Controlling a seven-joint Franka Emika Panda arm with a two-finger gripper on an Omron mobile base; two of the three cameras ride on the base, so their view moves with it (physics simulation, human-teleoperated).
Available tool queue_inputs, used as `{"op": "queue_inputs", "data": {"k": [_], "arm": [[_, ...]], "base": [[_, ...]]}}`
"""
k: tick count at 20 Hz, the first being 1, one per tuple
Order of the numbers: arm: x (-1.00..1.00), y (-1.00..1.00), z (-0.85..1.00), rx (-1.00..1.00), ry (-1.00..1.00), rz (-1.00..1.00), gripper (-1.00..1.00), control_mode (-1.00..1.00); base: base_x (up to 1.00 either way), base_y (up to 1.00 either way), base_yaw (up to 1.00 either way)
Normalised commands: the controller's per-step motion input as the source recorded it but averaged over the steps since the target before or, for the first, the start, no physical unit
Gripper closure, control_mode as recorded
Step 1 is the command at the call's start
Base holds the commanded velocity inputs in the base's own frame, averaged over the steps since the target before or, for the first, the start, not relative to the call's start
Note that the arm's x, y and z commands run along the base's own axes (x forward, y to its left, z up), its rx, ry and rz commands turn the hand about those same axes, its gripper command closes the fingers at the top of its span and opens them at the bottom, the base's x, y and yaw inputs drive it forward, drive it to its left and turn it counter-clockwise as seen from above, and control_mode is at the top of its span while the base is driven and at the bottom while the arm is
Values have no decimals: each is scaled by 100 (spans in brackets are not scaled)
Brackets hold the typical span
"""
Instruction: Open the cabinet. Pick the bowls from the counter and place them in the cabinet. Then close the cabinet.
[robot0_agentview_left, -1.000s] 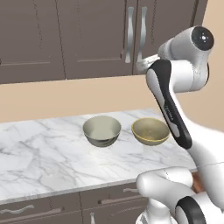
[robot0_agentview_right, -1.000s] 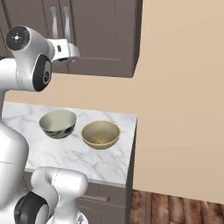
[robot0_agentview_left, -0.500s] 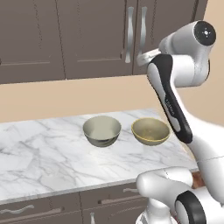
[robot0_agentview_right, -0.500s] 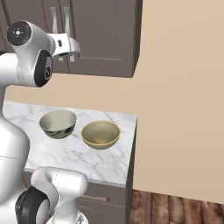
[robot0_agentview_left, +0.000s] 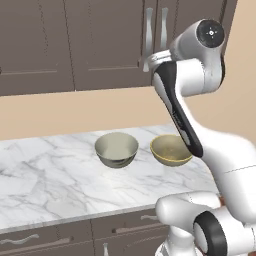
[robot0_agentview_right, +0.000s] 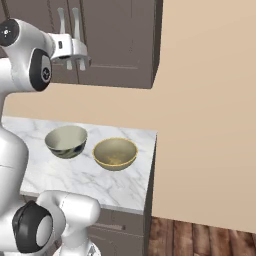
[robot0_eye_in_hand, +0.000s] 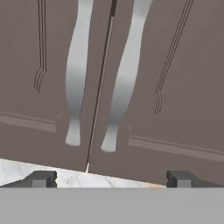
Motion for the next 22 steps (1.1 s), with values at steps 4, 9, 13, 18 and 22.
{"op": "queue_inputs", "data": {"k": [4,9,13,18,22], "arm": [[40,0,0,5,-10,0,-100,-100],[43,0,0,0,-15,0,-100,-100],[54,0,0,0,-9,0,-100,-100],[56,-1,0,7,0,0,-100,-100],[81,-2,0,8,1,0,-100,-100]], "base": [[0,0,0],[0,0,0],[0,0,0],[0,0,0],[0,0,0]]}}
